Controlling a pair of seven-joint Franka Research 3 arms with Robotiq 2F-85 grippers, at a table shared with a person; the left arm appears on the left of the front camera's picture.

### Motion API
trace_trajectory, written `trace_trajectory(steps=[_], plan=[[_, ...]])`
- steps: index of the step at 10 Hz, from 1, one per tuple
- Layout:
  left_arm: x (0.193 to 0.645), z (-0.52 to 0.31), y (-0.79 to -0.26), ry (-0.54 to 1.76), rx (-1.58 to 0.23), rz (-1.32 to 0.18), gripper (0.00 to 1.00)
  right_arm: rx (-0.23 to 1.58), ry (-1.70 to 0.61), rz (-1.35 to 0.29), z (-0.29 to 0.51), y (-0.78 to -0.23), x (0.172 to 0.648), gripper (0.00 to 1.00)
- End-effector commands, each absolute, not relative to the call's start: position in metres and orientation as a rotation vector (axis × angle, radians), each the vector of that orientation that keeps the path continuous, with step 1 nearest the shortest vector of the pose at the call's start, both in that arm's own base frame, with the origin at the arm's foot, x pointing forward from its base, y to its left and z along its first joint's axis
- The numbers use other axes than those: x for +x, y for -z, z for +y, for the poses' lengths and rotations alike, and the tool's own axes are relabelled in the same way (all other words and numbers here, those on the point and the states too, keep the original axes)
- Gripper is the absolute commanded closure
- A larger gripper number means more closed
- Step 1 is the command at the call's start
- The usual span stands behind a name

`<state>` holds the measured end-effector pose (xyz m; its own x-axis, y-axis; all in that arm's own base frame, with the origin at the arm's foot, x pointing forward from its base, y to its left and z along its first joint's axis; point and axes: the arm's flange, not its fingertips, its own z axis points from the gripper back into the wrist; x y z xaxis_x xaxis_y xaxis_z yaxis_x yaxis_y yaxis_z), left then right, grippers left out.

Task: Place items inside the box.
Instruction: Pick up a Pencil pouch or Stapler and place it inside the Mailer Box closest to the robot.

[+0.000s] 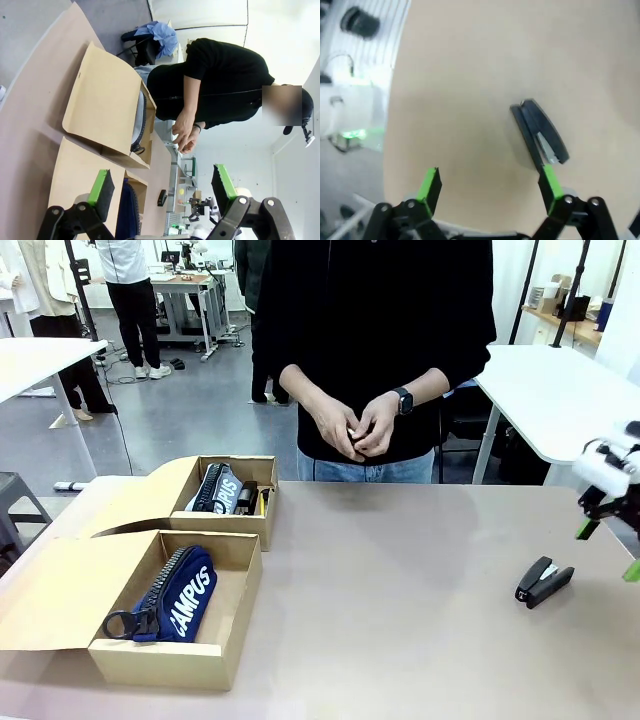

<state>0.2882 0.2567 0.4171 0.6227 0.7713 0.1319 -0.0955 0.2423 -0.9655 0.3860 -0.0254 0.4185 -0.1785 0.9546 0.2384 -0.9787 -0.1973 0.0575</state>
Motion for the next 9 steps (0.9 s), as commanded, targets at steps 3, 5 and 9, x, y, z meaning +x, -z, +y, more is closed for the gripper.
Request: trace_trajectory(steps=[3,5,9], plan=[[0.286,0.257,-0.417,-0.652,-1.201,-0.709,0.0,0.254,-1.753,-0.124,-0.025,-0.419,0.386,0.0],[0.286,0.257,-0.417,-0.652,-1.201,-0.709,0.0,0.172,-1.784,-0.103,-0.025,-0.414,0.388,0.0],[0.286,0.257,-0.417,-0.652,-1.201,-0.709,0.0,0.075,-1.998,-0.013,0.048,-0.375,0.412,0.0]])
